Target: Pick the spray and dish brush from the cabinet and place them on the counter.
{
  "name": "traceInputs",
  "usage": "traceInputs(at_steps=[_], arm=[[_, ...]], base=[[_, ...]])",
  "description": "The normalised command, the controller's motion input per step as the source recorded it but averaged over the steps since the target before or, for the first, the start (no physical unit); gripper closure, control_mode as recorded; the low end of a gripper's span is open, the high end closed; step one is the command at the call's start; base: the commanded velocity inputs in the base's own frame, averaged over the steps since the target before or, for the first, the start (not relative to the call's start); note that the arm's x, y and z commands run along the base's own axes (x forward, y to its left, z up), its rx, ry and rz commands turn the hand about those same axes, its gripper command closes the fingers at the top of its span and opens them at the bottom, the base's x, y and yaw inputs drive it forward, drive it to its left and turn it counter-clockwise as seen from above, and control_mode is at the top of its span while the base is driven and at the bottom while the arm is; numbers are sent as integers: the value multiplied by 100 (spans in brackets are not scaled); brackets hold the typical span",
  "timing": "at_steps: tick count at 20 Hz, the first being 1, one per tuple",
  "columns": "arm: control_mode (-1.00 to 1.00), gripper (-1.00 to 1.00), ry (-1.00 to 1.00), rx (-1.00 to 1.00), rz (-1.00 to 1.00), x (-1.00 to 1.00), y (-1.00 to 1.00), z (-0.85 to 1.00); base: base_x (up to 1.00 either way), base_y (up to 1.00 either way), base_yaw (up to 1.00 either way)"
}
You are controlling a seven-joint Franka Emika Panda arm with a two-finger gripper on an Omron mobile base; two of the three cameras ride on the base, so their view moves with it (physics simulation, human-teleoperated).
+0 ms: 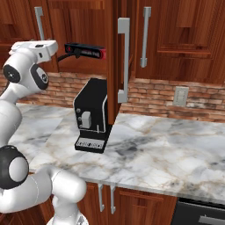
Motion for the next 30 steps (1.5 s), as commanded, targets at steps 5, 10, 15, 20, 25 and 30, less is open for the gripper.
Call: traceInputs(at_steps=[5, 10, 15, 20, 25, 30], arm=[[-100, 100, 0, 0, 0, 37, 9, -4], [-100, 100, 2, 0, 0, 41, 11, -6], [-100, 100, 15, 4, 0, 47, 3, -7], [-100, 100, 44, 0, 0, 53, 12, 0], [-100, 100, 48, 0, 4, 38, 5, -1], [-100, 100, 18, 0, 6, 14, 2, -20]], base=[[0, 0, 0], [0, 0, 0], [0, 0, 0], [0, 0, 0], [0, 0, 0], [0, 0, 0]])
